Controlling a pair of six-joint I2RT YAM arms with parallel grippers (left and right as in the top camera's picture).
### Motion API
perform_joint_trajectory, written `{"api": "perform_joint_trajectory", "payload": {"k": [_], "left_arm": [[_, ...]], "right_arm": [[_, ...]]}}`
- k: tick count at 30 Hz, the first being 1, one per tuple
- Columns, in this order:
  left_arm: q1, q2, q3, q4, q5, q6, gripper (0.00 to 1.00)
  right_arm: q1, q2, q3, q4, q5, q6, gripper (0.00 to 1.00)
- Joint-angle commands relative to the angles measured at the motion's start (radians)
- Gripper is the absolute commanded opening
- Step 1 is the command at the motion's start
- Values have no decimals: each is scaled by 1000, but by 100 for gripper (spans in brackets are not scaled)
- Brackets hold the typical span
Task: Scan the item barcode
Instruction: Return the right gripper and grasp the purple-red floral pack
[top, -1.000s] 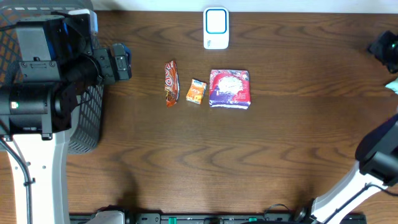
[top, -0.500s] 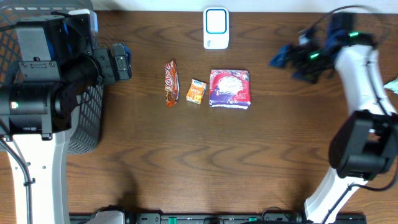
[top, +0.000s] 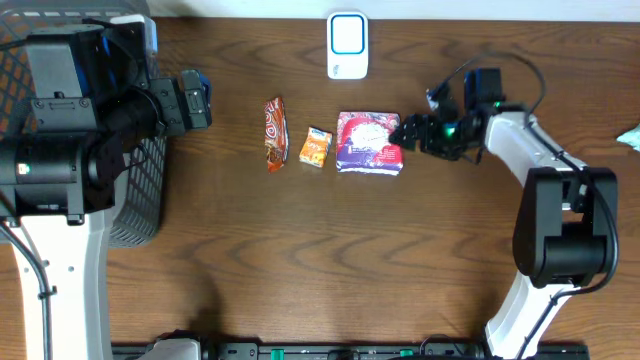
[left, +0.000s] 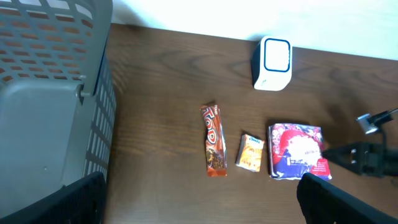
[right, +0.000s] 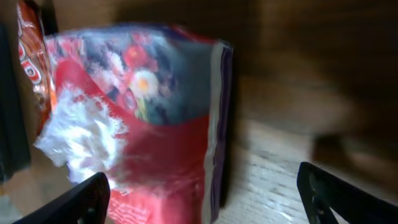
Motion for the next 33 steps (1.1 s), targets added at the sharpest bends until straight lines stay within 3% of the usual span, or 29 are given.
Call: {"api": "perform_joint_trajectory", "payload": {"k": [1,4,5,9,13,17,20,23,26,30,33], "left_arm": [[4,-2,3,0,5,2,98],[4,-2,3,0,5,2,98],[4,-2,3,0,5,2,98],[4,-2,3,0,5,2,98],[4,-2,3,0,5,2,98],[4,-2,3,0,5,2,98],[4,-2,3,0,5,2,98],[4,-2,3,0,5,2,98],[4,-2,3,0,5,2,98],[4,-2,3,0,5,2,98],[4,-2,3,0,5,2,98]], "right_arm": [[24,0,-78,77,-93,46,90],[40,0,-127,158,-129,53,85],[45,0,-136,169,-126,61,78],[57,0,-143,179,-63,122,48],[49,-1,-125,185,-80,172,1],[45,-15,-47,115,-74,169,1],[51,-56,45,-22,93,148,1],[70,-108,148,-184,366,132,1],[114,-170,226,-319,760,153,1],[195,-219,230,-372,1222,160,1],[246,-207,224,-389,1434,158,1]]}}
